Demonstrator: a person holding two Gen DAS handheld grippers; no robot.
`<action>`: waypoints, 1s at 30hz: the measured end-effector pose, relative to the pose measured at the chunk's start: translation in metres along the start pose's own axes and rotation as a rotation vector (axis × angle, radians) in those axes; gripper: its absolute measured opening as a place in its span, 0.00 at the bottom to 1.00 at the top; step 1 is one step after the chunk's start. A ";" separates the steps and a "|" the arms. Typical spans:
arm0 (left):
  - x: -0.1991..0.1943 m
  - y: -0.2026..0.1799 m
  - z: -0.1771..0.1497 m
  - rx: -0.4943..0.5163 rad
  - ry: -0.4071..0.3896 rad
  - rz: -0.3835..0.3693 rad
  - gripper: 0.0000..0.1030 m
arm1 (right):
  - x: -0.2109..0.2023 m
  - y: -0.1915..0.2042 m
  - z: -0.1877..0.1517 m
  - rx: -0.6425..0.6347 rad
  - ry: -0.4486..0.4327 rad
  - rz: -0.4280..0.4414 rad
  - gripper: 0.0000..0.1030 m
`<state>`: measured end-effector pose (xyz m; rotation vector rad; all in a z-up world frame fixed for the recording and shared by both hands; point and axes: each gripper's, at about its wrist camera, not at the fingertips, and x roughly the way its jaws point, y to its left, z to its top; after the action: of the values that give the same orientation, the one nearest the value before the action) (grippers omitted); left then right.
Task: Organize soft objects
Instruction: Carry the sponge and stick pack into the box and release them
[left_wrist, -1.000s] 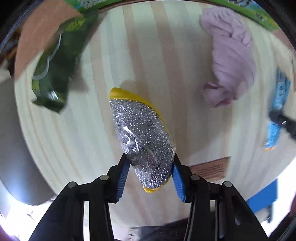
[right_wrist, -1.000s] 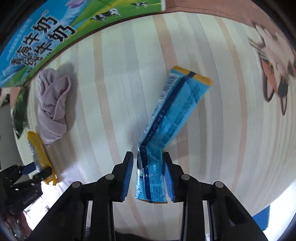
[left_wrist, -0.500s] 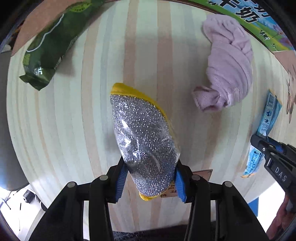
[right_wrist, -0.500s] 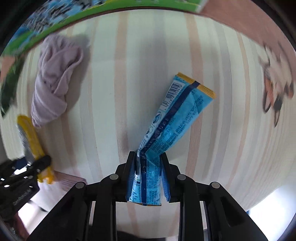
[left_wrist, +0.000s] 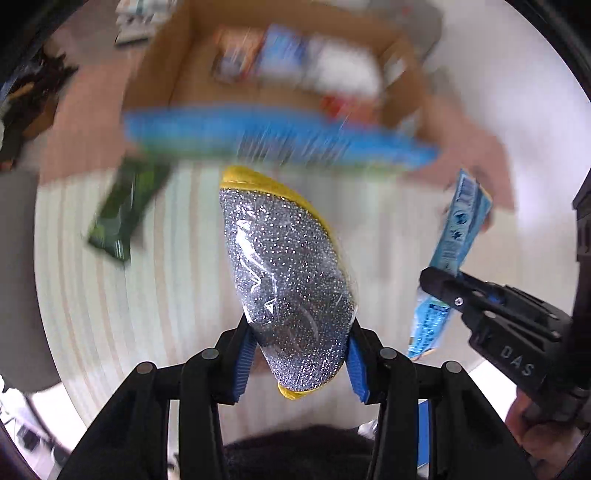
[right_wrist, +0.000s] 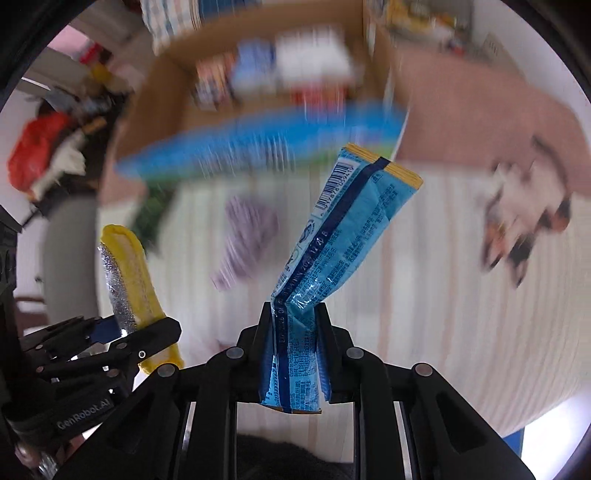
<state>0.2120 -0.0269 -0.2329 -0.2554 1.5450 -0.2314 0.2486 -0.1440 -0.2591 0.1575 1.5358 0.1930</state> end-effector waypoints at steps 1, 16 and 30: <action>-0.013 0.009 0.025 0.007 -0.007 -0.017 0.39 | -0.023 -0.003 0.015 -0.013 -0.031 -0.003 0.20; 0.063 0.029 0.258 -0.101 0.033 0.047 0.39 | -0.002 -0.037 0.222 -0.081 -0.021 -0.244 0.20; 0.101 0.016 0.267 -0.064 0.106 0.058 0.80 | 0.055 -0.051 0.239 -0.081 0.024 -0.230 0.81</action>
<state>0.4800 -0.0384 -0.3315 -0.2512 1.6646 -0.1519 0.4898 -0.1768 -0.3172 -0.0857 1.5543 0.0746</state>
